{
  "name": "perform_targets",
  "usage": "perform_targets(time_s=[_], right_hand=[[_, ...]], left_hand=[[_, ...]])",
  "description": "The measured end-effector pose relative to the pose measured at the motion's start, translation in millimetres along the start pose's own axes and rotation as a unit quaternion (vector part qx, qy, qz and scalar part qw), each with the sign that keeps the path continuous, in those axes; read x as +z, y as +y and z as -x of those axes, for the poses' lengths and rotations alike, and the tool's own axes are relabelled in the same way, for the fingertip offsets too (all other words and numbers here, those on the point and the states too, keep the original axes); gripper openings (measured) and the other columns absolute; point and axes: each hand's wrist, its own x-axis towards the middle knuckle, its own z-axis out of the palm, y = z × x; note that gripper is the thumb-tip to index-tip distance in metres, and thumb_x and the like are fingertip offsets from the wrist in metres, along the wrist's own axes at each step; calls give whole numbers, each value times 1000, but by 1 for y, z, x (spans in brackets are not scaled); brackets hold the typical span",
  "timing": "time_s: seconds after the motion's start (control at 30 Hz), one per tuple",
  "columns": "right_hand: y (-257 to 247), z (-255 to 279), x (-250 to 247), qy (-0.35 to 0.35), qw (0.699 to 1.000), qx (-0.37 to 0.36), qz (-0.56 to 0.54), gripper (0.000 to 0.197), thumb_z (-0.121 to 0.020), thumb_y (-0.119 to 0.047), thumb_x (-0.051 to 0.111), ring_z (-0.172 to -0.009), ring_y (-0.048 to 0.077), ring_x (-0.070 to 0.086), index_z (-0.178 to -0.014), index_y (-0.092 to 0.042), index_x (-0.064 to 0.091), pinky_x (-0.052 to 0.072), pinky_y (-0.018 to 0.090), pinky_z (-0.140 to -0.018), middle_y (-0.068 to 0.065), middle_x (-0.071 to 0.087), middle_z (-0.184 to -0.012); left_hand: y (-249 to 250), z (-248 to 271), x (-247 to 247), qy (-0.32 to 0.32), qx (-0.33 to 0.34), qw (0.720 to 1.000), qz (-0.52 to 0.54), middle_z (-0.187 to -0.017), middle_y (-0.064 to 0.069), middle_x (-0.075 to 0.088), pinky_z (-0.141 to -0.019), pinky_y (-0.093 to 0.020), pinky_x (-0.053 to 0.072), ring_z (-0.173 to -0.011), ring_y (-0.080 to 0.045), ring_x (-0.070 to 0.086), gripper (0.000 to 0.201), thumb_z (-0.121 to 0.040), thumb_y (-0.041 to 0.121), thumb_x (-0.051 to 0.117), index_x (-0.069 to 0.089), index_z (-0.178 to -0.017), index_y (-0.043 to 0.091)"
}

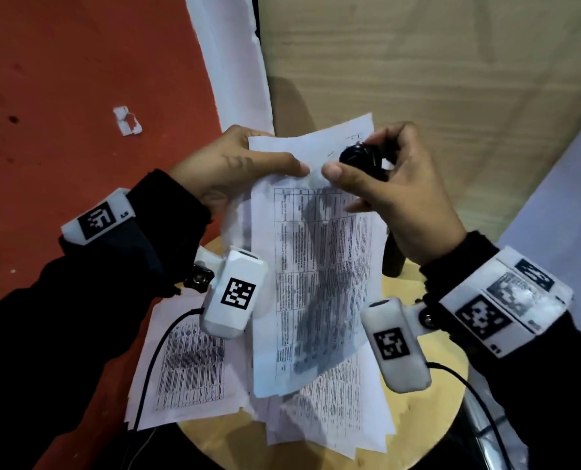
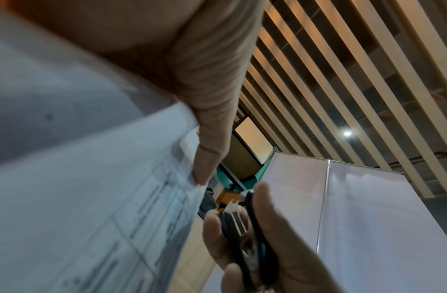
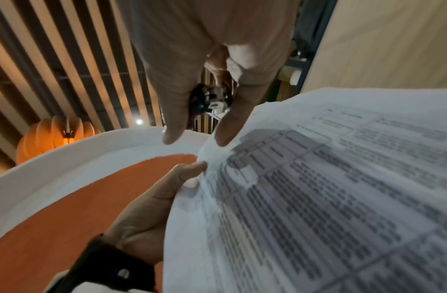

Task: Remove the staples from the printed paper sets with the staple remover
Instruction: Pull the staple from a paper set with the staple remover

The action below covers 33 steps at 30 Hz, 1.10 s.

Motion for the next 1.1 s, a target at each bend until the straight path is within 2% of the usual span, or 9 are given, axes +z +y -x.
perform_targets(time_s=[0.1, 0.3, 0.53, 0.63, 0.77, 0.87, 0.93, 1.03, 1.1], right_hand=[[2, -1, 9, 25, 995, -48, 80, 49, -69, -11, 78, -67, 6, 48, -91, -21, 35, 43, 20, -60, -8, 47, -77], [2, -7, 23, 48, 970, -157, 178, 40, -69, -13, 74, -57, -1, 42, -90, -17, 40, 36, 15, -56, -15, 43, -67], [-3, -3, 25, 55, 954, -212, 203, 34, -68, -11, 72, -56, 0, 45, -87, -15, 44, 35, 6, -55, -13, 48, -67], [-7, -4, 20, 45, 956, -210, 200, 35, -67, -11, 73, -58, 4, 49, -86, -15, 45, 38, 9, -56, -4, 55, -71], [-12, -5, 17, 35, 963, -198, 181, 35, -64, -11, 72, -60, 6, 50, -86, -15, 44, 40, 13, -56, -6, 53, -71], [-15, -7, 14, 44, 972, -175, 152, 33, -62, -14, 70, -62, 15, 55, -84, -15, 45, 44, 21, -58, -6, 54, -70], [-17, -9, 13, 54, 978, -151, 134, 33, -60, -17, 69, -63, 20, 56, -81, -20, 44, 46, 27, -59, -2, 57, -70], [-21, -13, 10, 45, 991, -98, 80, 35, -58, -13, 69, -70, 34, 59, -77, -24, 42, 53, 40, -54, 14, 62, -76], [-24, -14, 7, 27, 996, -68, 55, 36, -57, -11, 69, -68, 31, 58, -77, -23, 41, 53, 35, -48, 24, 62, -85]], left_hand=[[1, 0, 2, 24, -2, 1000, 2, -78, -11, 69, -68, -25, 54, -68, -19, 64, 6, -79, 1, 67, 70, -85, 0], [4, 2, 9, 27, 2, 999, 24, -68, -8, 68, -65, -25, 55, -62, -17, 64, 6, -80, 1, 66, 69, -75, 4], [3, 1, 11, 25, -10, 999, 33, -67, -16, 57, -71, -39, 46, -66, -26, 55, 3, -55, 11, 68, 65, -55, 11], [3, 1, 8, 12, -14, 1000, 21, -67, -15, 62, -68, -35, 51, -62, -25, 59, 4, -61, 11, 71, 68, -59, 10], [7, 1, 6, 2, -8, 1000, 14, -68, -13, 64, -62, -26, 53, -59, -22, 61, 5, -74, 4, 68, 65, -72, 1], [8, 3, 6, 1, 8, 1000, -10, -90, -32, 64, -75, -40, 51, -74, -31, 60, 35, -66, 15, 68, 65, -89, -11], [8, 6, 7, -6, 20, 999, -25, -97, -31, 67, -82, -48, 51, -81, -35, 63, 32, -68, 17, 70, 69, -91, -5], [5, 10, 10, -17, 39, 998, -35, -91, -14, 73, -80, -35, 55, -79, -26, 68, 15, -78, 7, 71, 71, -92, 2], [3, 11, 9, -4, 48, 998, -28, -91, -16, 72, -73, -30, 55, -73, -22, 66, 17, -81, 3, 67, 69, -96, -4]])
